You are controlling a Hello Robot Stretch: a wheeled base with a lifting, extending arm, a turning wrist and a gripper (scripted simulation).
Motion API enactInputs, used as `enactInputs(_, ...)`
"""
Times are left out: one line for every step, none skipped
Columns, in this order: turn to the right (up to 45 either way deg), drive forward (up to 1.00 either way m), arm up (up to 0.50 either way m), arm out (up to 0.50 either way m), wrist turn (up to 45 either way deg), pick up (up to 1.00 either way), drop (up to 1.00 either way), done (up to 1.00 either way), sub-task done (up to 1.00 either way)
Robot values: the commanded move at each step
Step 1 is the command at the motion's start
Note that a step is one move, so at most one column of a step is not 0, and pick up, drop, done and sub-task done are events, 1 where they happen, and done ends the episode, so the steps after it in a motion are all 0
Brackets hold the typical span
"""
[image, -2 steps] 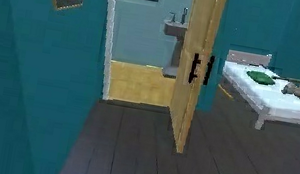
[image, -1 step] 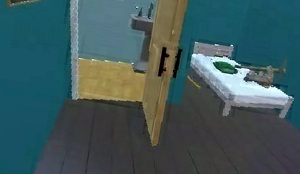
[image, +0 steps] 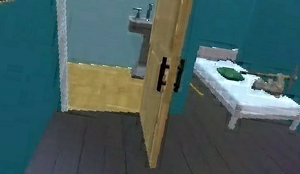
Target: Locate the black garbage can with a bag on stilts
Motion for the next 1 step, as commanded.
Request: enactInputs(-15.0,0.00,0.00,0.00,0.0,0.00,0.00,0.00,0.00)
